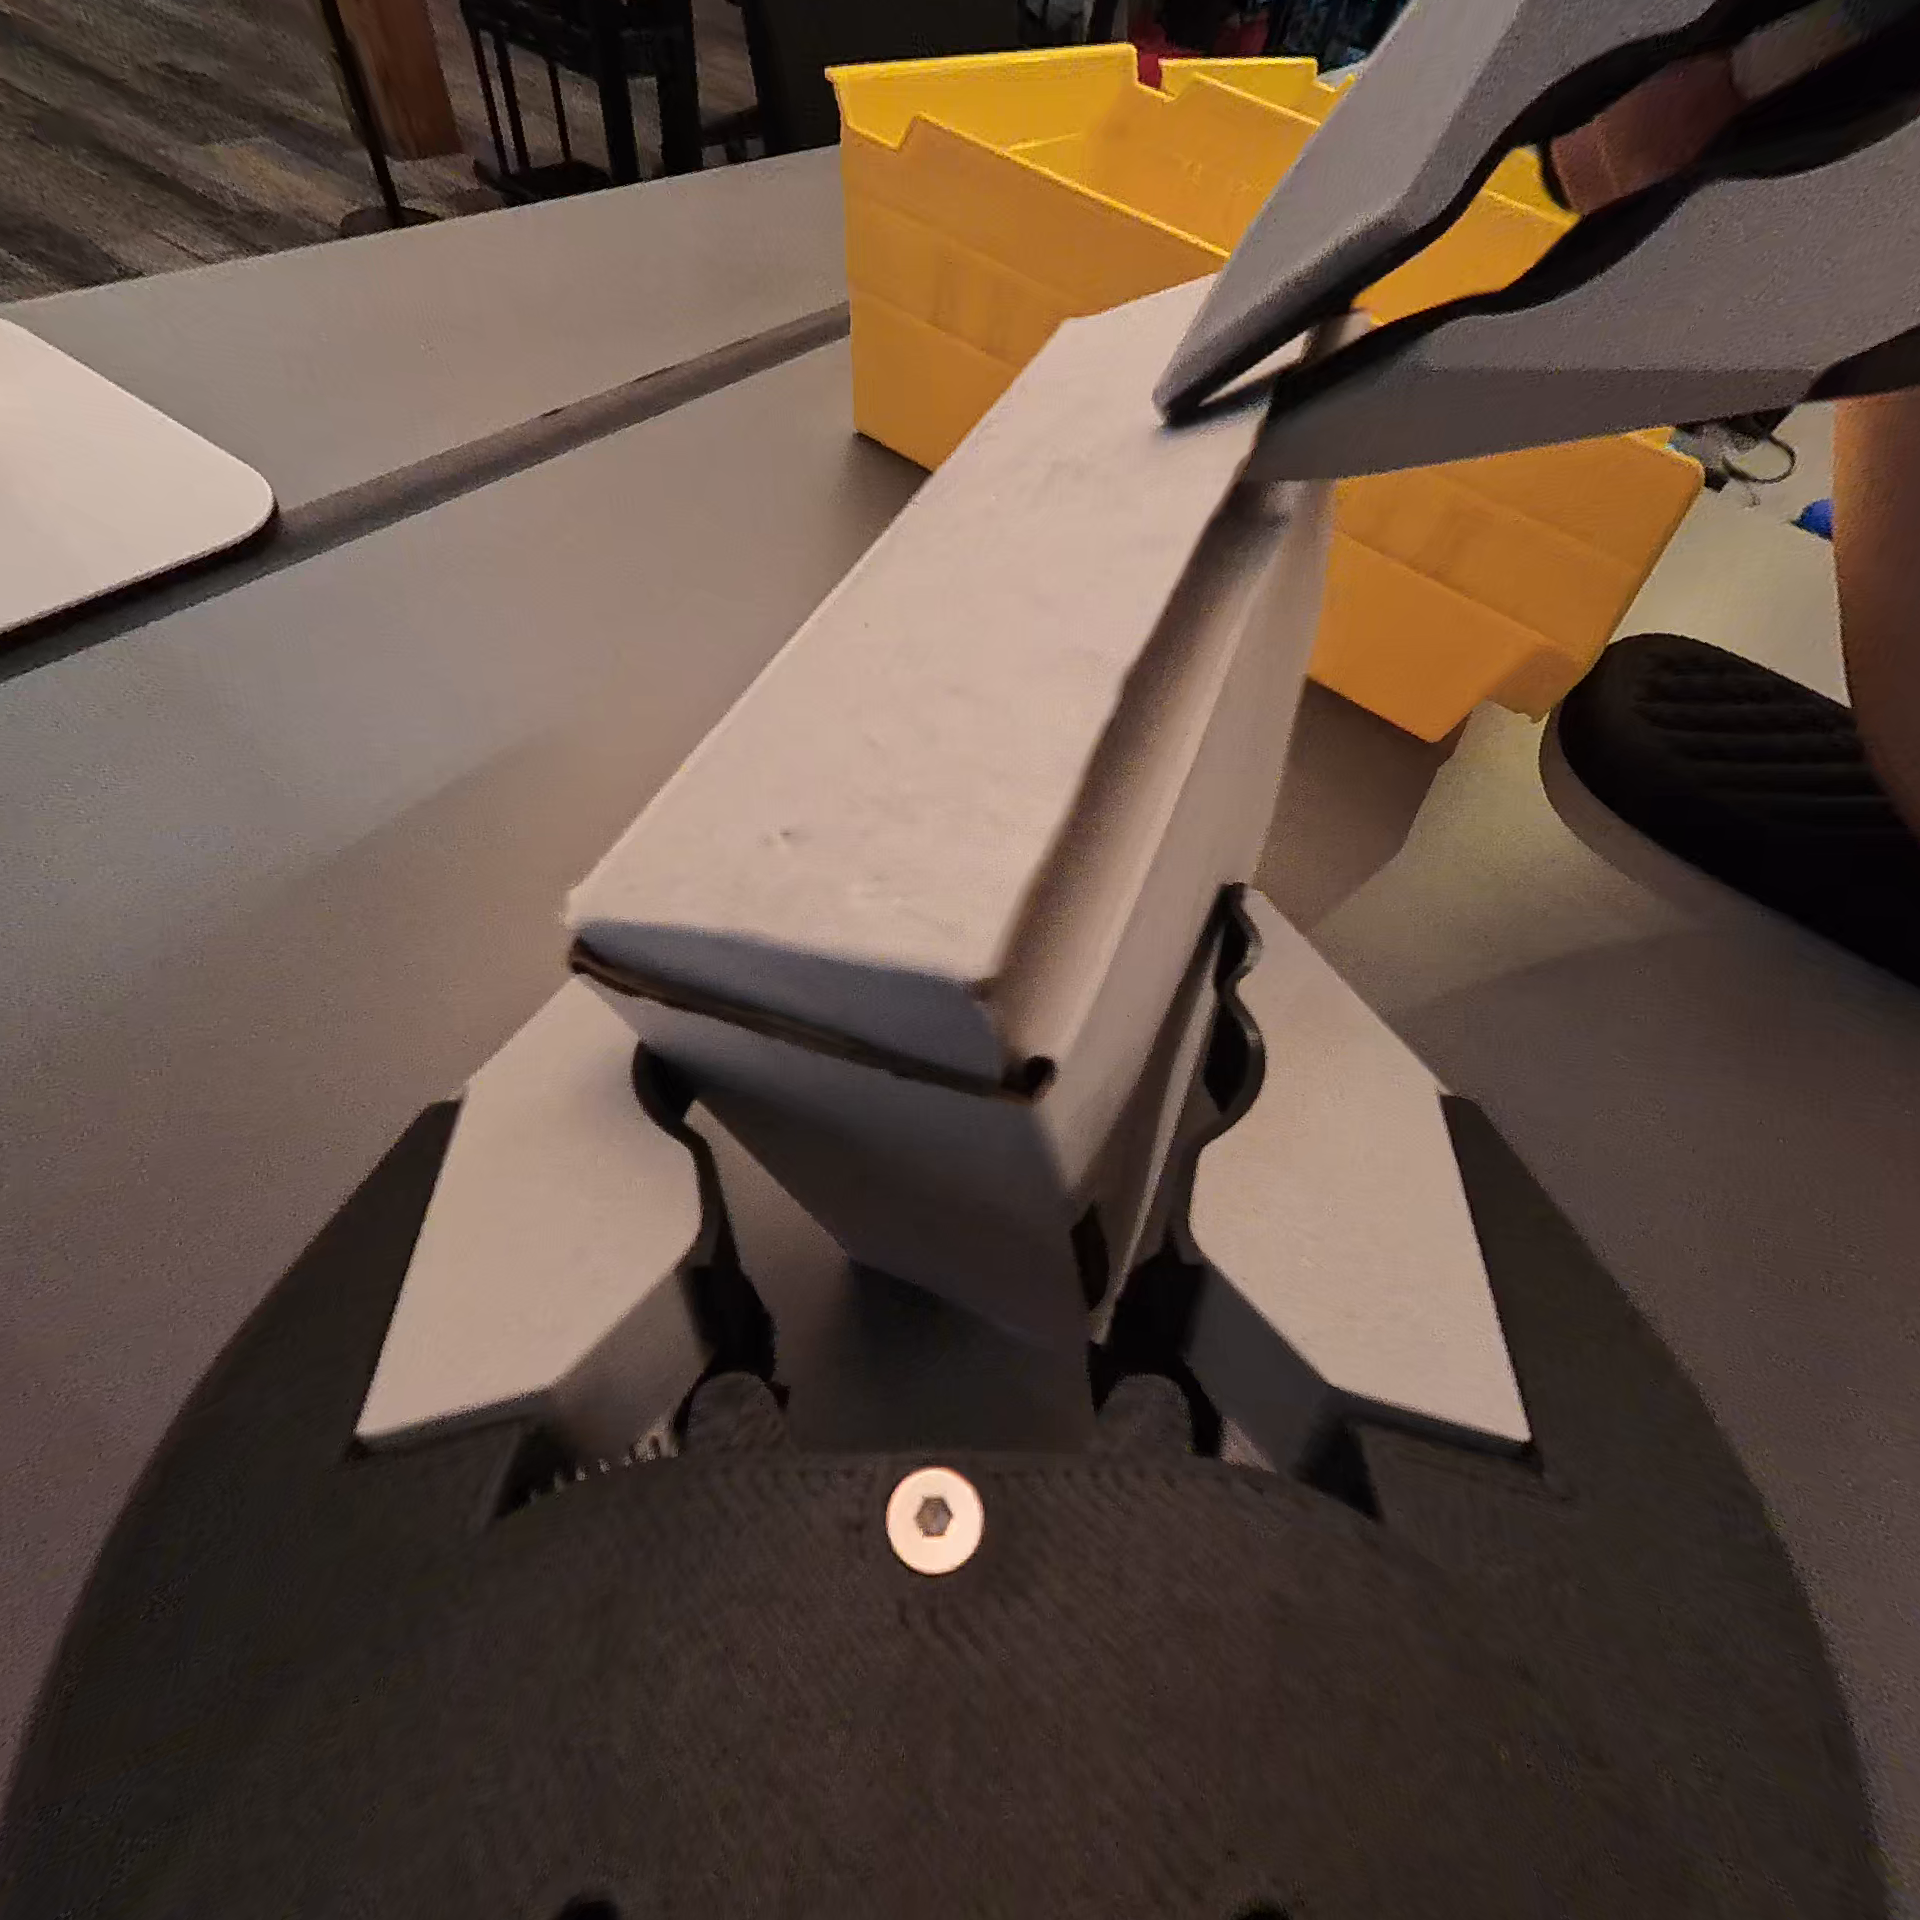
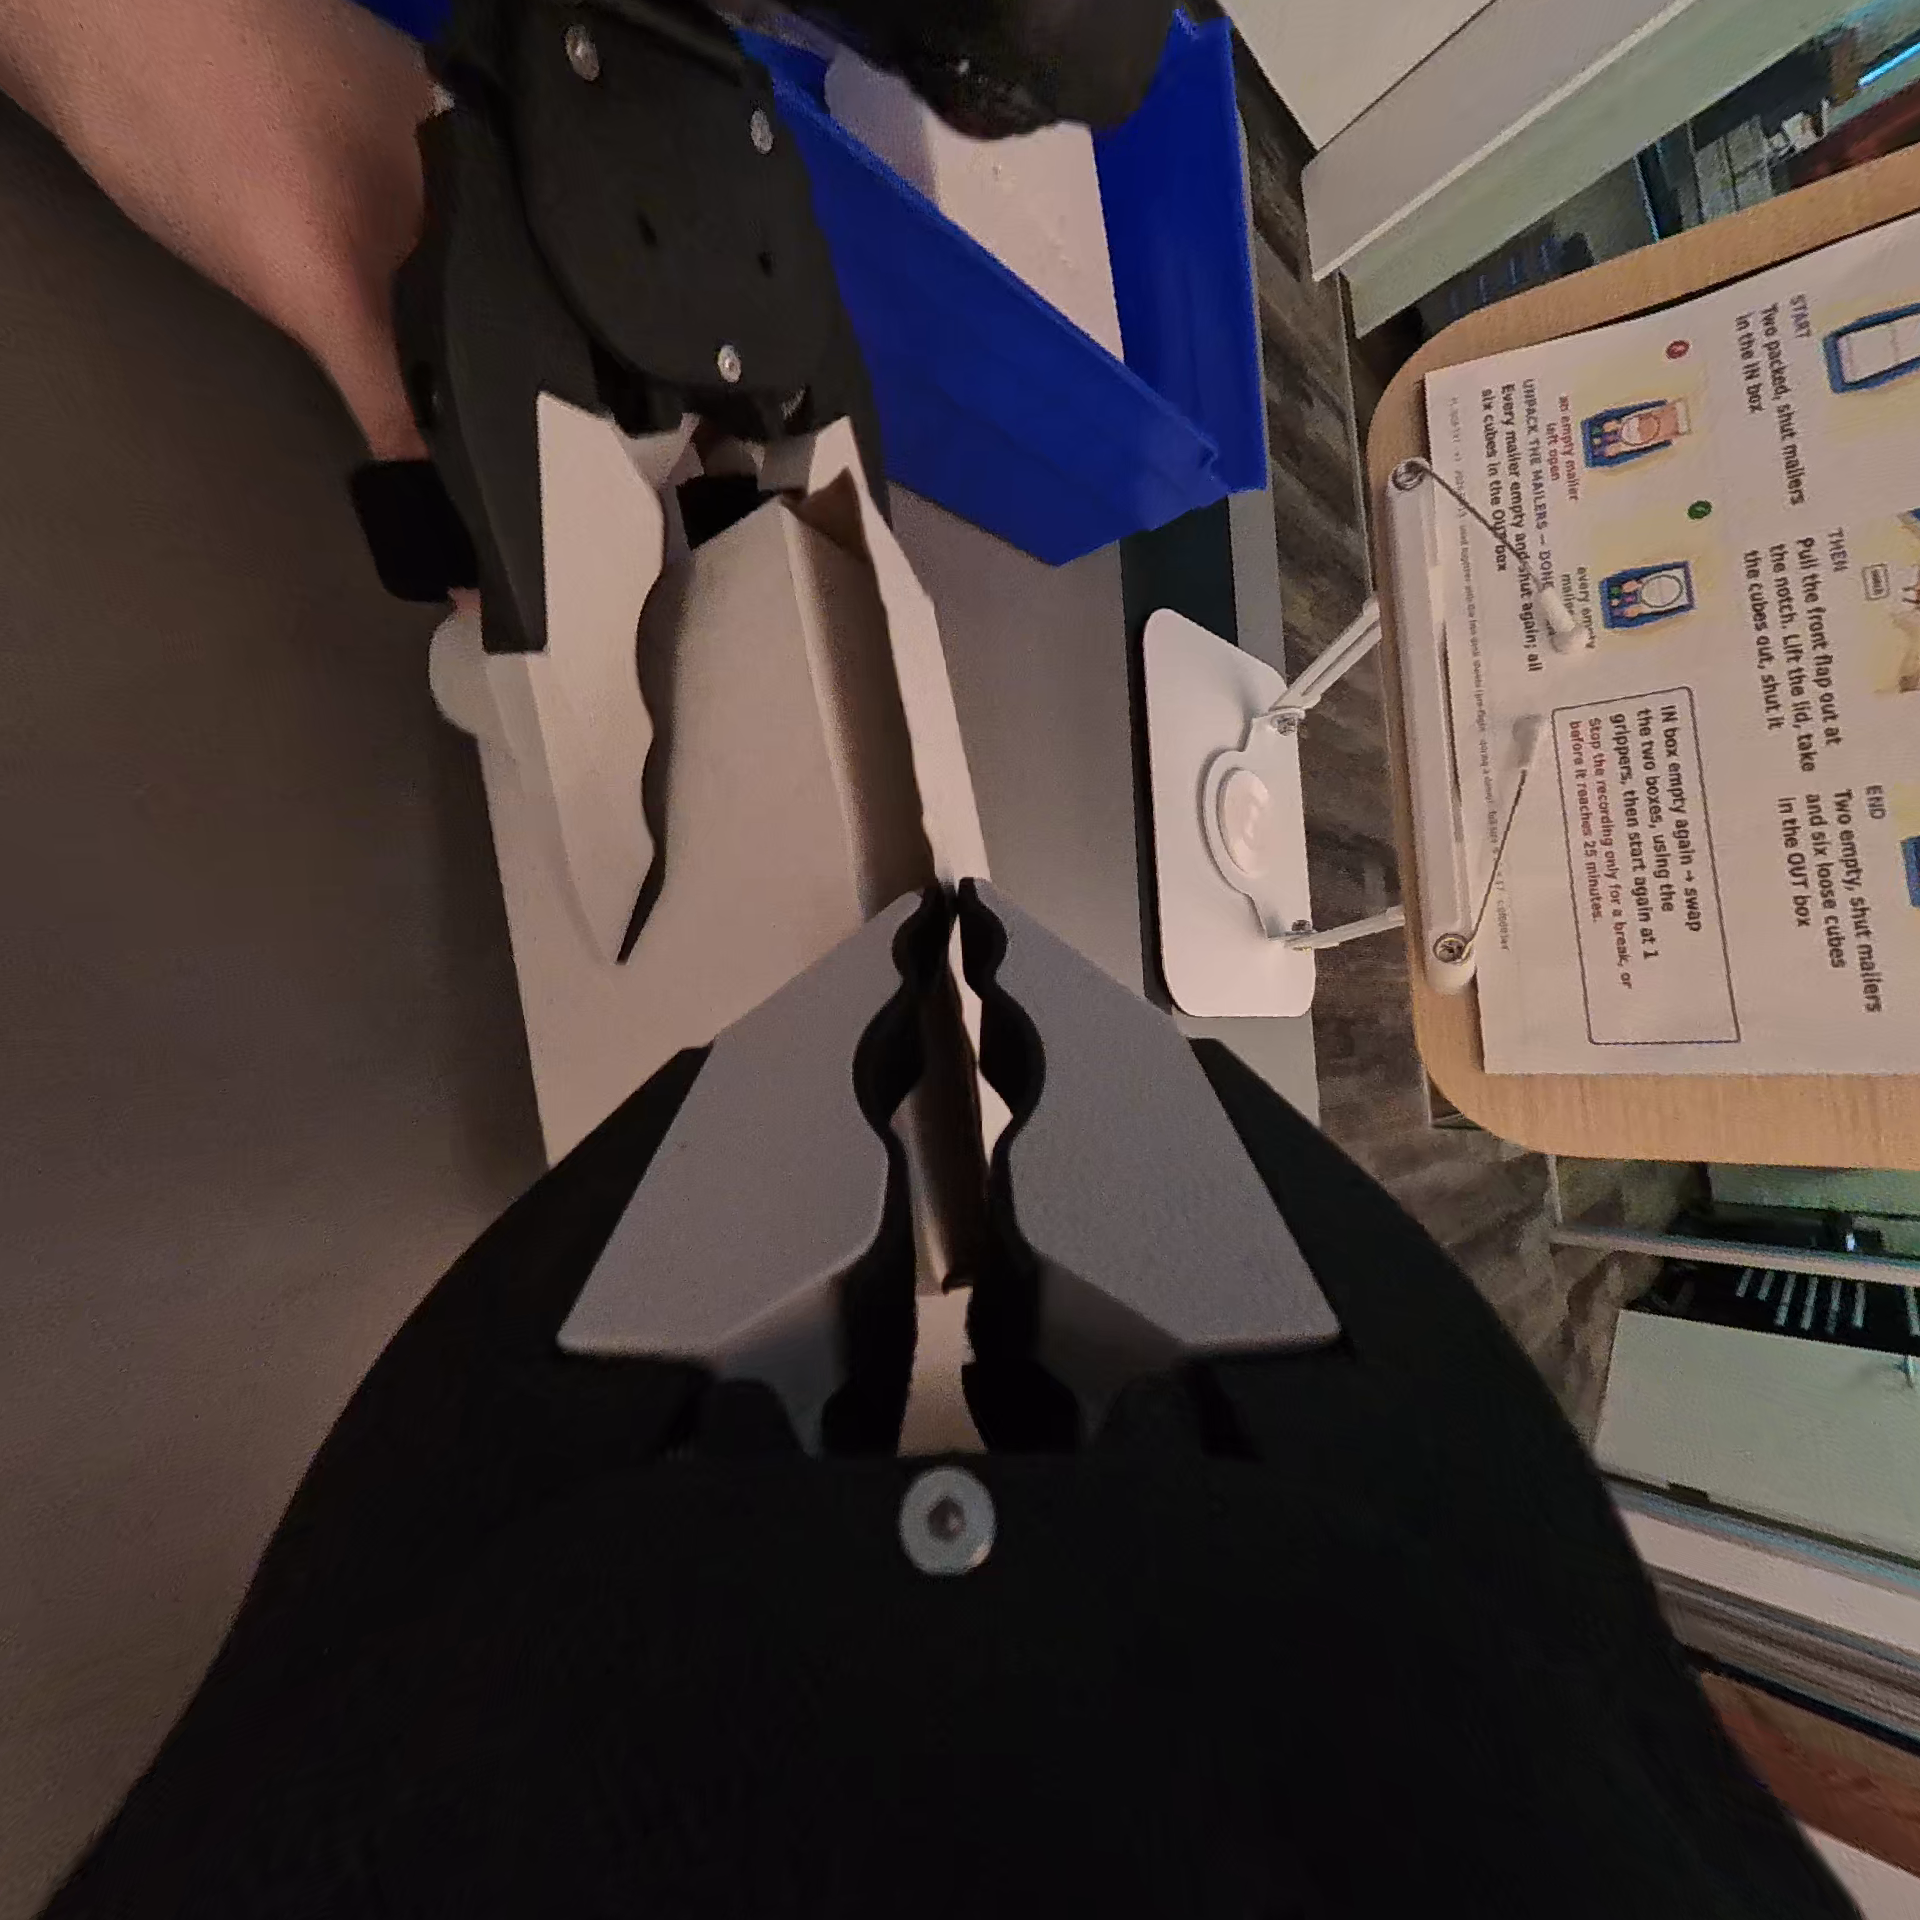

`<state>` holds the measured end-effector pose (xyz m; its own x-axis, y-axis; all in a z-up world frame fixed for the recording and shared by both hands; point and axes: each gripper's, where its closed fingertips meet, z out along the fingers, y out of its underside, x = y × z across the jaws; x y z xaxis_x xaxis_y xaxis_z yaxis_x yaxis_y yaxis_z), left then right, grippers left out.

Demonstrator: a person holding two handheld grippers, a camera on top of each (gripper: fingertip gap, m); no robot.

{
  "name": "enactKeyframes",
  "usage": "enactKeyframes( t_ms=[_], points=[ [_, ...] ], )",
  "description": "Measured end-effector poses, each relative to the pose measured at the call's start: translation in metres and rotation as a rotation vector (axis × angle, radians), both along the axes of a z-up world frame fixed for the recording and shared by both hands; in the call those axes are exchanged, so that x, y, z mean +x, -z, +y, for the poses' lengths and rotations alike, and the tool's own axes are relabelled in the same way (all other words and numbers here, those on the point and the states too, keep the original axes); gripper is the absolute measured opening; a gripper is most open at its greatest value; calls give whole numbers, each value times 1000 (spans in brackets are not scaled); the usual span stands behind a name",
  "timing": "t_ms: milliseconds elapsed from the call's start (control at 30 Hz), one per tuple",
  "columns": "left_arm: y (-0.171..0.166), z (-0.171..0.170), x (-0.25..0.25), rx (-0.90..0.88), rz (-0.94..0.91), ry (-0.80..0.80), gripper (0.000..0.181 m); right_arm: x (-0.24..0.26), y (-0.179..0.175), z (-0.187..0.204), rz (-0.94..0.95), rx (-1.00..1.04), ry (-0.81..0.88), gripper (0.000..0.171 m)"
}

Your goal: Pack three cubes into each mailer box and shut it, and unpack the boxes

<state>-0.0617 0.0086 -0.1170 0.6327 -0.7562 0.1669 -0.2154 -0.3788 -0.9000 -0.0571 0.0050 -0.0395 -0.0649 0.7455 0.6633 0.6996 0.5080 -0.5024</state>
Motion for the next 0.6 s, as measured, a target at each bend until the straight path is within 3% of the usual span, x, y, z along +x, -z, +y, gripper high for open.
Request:
enactKeyframes(
  t_ms=[67, 233, 300, 467, 600],
  points=[
    [-1, -2, -2, 13, 19, 26, 79, 10, 6, 4, -60, 48, -18, 3],
    [1, -4, -1, 65, 76, 54, 78, 27, 11, 12, -113, 43, 17, 16],
    [0, -5, 0, 79, 67, 71, 78, 28, 14, 9, -131, 25, 5, 7],
    [-11, -13, 14, 115, -21, 94, 81, 32, 12, 12, -120, 21, -1, 4],
    [-6, -14, 18, 38, -49, 85, 82, 31, 13, 17, -95, 29, 5, 2]
  ],
)
